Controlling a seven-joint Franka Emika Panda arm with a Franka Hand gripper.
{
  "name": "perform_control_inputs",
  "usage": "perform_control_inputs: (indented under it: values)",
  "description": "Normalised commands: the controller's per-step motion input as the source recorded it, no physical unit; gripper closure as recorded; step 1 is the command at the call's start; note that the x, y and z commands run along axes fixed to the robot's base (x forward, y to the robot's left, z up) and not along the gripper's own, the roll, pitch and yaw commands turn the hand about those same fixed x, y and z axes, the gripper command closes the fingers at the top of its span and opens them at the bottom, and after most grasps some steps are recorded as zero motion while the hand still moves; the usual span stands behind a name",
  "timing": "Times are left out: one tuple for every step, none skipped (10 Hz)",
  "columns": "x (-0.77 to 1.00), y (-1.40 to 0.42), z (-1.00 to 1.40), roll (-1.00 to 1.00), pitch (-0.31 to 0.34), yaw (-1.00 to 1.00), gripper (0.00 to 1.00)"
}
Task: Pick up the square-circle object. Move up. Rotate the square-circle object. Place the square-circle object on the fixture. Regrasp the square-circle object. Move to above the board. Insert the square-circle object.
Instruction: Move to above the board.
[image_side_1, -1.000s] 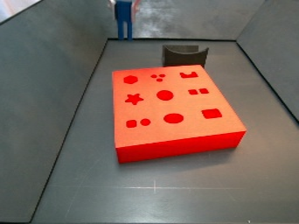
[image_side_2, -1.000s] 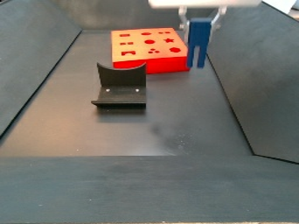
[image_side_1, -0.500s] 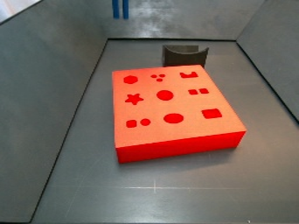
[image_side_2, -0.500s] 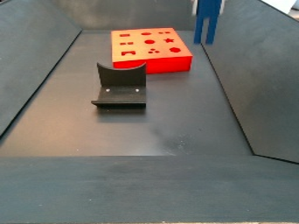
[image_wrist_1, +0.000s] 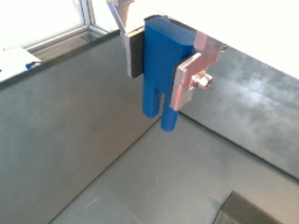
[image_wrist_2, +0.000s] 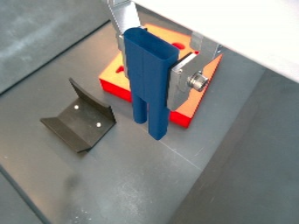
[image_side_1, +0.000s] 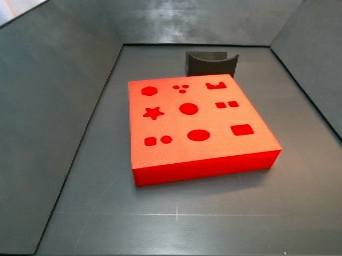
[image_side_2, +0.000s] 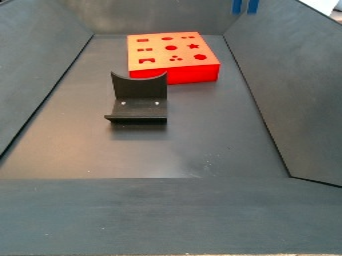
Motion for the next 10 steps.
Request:
perform_control_inputs:
  values:
    - [-0.01,0.0,1.0,0.03,0.082,-0.02,1.0]
    - [0.0,0.0,0.85,0.02,0.086,-0.02,1.0]
    - [0.0,0.0,0.69,0.01,0.085,-0.02,1.0]
    - [0.0,0.0,0.48,0.0,0.084,-0.02,1.0]
    - [0.01,0.0,0.37,0.0,0.085,-0.02,1.0]
    - [0.01,0.0,0.17,-0.01,0.088,-0.02,1.0]
    - [0.29,-1.0,-0.03,-0.32,0.117,0.27,1.0]
    - [0.3,-1.0,-0.04,-0.26,0.119,0.26,1.0]
    - [0.31,-1.0,-0.04,-0.18,0.125,0.22,1.0]
    - [0.32,-1.0,-0.04,-0.11,0.112,0.12,1.0]
